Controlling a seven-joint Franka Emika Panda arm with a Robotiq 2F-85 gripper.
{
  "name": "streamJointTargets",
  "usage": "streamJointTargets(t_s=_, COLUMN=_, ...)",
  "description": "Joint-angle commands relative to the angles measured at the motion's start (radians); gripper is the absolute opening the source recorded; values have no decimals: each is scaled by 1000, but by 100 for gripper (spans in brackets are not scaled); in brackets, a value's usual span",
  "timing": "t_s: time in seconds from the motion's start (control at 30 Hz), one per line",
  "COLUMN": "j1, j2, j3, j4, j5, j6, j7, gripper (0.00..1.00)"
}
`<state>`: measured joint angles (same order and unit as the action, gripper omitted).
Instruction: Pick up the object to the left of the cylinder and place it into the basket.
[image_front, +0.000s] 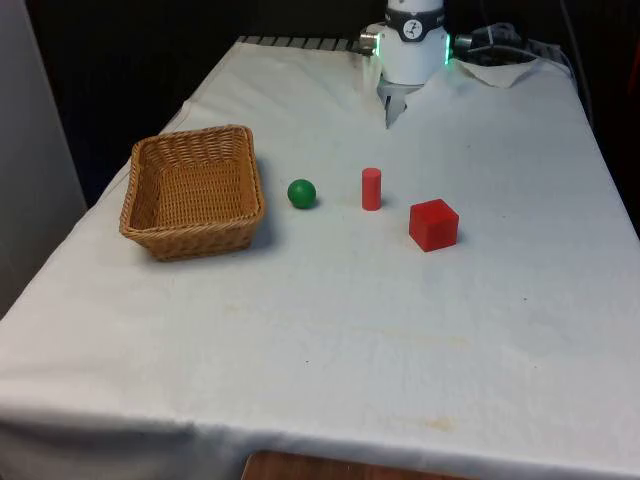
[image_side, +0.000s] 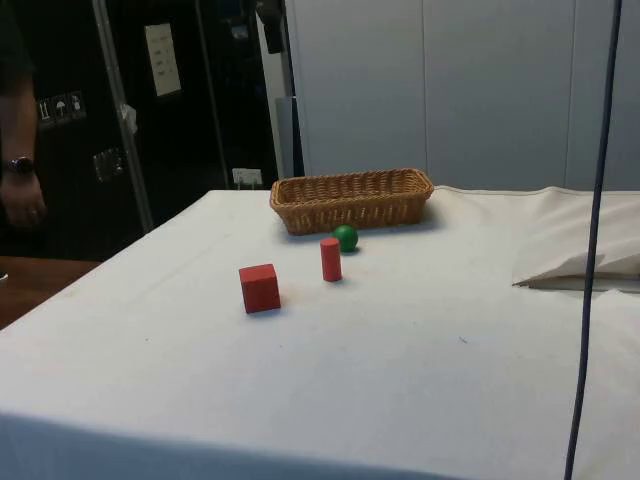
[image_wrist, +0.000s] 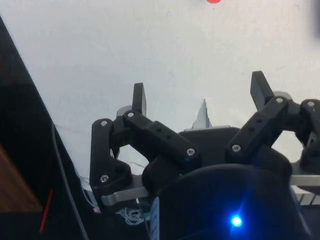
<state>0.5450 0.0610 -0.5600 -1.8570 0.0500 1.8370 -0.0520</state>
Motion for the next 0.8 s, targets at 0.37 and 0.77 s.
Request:
streamJointTargets(t_s=0.37, j1=8, j2=28, j3=32, j4=-23, j5=-6, j6=76, j7=49, gripper=100)
streamJointTargets(t_s=0.77, j1=7, j2=53, j3=69, j4=-53, j5=4, j6=137, j7=119, gripper=100)
